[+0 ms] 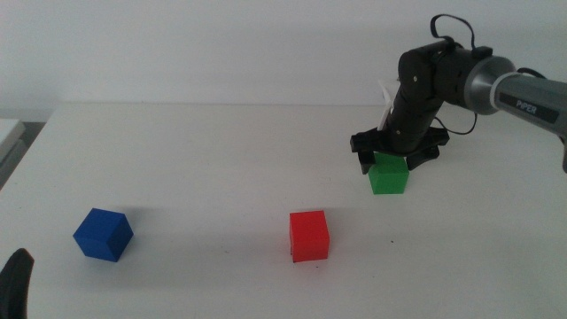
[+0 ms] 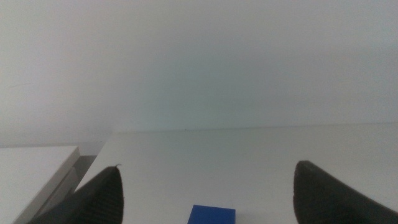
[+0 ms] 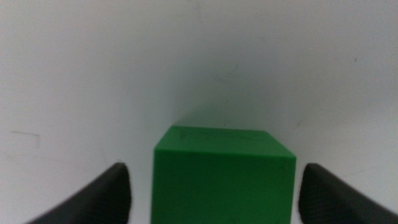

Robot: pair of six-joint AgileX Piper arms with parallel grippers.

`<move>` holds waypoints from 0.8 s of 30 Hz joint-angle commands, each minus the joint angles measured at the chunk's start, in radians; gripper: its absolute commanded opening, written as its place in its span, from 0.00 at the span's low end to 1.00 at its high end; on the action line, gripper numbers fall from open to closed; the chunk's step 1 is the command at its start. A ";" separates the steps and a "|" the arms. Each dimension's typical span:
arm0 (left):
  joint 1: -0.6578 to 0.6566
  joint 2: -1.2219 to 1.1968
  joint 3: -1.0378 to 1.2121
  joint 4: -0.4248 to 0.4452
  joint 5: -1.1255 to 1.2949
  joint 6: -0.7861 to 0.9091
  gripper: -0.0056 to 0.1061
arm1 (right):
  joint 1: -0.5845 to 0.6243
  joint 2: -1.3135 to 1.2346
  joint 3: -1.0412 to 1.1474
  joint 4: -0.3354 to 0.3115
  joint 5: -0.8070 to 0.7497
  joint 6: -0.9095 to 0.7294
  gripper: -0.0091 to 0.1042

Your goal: Stack red cubes first, then green, then blue cubes in a specific spot.

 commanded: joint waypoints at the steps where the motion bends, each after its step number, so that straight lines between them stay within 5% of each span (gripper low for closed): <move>1: 0.002 -0.003 0.001 -0.002 -0.012 -0.004 0.89 | 0.002 0.007 0.001 -0.021 -0.008 0.002 0.66; 6: 0.002 -0.003 0.001 -0.002 -0.012 -0.004 0.89 | 0.002 -0.003 0.001 -0.036 0.004 0.045 0.07; 12: 0.002 -0.003 0.001 -0.002 -0.012 -0.004 0.89 | 0.045 -0.133 0.010 -0.063 0.057 0.119 0.10; 20: 0.002 -0.003 0.001 -0.002 -0.012 -0.004 0.89 | 0.306 -0.384 0.215 -0.247 0.042 0.431 0.10; 24: 0.002 -0.003 0.001 -0.002 -0.012 -0.004 0.89 | 0.397 -0.379 0.217 -0.265 0.070 0.505 0.10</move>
